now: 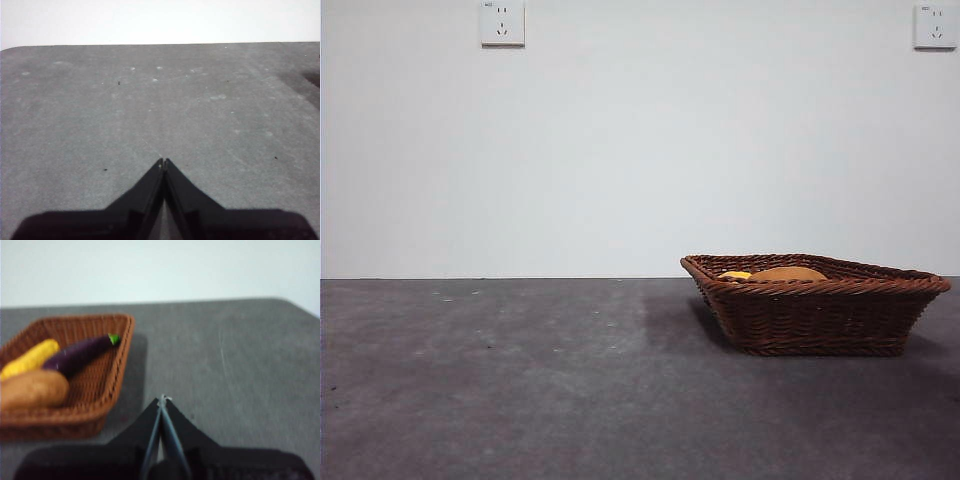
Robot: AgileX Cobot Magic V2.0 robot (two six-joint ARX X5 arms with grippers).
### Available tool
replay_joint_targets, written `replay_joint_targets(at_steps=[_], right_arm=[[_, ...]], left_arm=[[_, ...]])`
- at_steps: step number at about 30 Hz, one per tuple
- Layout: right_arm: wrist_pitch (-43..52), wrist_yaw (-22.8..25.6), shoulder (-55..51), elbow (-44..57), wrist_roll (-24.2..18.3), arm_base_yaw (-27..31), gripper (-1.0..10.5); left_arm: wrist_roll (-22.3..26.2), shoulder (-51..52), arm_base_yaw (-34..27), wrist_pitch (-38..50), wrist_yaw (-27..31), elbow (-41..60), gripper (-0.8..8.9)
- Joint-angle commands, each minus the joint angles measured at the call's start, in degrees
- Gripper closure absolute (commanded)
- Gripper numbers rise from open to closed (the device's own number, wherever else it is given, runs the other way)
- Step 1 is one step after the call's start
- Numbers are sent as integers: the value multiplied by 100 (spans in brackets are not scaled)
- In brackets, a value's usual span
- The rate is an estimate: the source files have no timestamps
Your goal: Help me put the vegetables on the table into the basket
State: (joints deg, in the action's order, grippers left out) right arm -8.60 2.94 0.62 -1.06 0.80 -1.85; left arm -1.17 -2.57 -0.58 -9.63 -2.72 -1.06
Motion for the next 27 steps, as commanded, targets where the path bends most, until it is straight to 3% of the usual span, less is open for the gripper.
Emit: replay_joint_targets(at_steps=[1, 27], right_arm=[[-225, -50, -15, 26, 35, 9, 947], [-201, -101, -4, 24, 28, 4, 947]], left_arm=[[-50, -7, 15, 20, -26, 59, 816], [-50, -9, 15, 20, -28, 59, 816]])
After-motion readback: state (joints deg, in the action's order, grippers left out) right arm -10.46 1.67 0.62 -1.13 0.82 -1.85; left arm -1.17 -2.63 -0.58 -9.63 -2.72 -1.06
